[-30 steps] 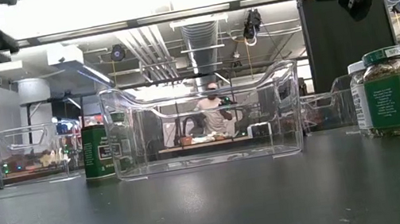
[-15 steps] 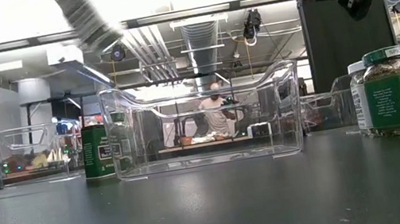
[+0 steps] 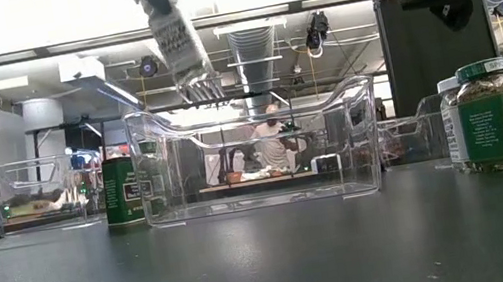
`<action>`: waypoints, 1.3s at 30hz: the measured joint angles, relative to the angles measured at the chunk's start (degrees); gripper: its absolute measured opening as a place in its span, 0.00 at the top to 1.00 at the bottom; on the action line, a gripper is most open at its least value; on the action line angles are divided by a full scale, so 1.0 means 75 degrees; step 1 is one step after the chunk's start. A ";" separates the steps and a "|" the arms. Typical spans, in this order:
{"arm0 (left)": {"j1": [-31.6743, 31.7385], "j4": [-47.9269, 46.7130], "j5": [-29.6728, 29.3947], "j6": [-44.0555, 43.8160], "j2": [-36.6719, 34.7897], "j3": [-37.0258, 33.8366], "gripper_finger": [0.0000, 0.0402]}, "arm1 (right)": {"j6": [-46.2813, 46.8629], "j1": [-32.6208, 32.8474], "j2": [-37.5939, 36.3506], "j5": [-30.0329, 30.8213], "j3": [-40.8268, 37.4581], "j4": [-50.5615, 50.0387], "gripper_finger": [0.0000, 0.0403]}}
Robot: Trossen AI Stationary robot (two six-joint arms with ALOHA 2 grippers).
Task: Sort spices by type
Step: Put the white seasoning bottle into the top right transparent bin
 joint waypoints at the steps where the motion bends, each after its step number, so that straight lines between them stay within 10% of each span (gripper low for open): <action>1: 0.0010 -0.0353 0.0039 -0.0011 0.0295 0.0304 0.53 | 0.0063 0.0000 0.0000 0.0001 -0.0002 -0.0064 0.97; 17: 0.0362 -0.2164 0.0841 0.0605 0.2613 0.3014 0.53 | 0.0316 0.0000 0.0000 -0.0061 -0.0102 -0.0383 0.97; 39: 0.0796 0.0265 0.1573 0.0564 0.2461 0.0101 0.53 | 0.0329 0.0003 -0.0009 -0.0064 -0.0114 -0.0413 0.97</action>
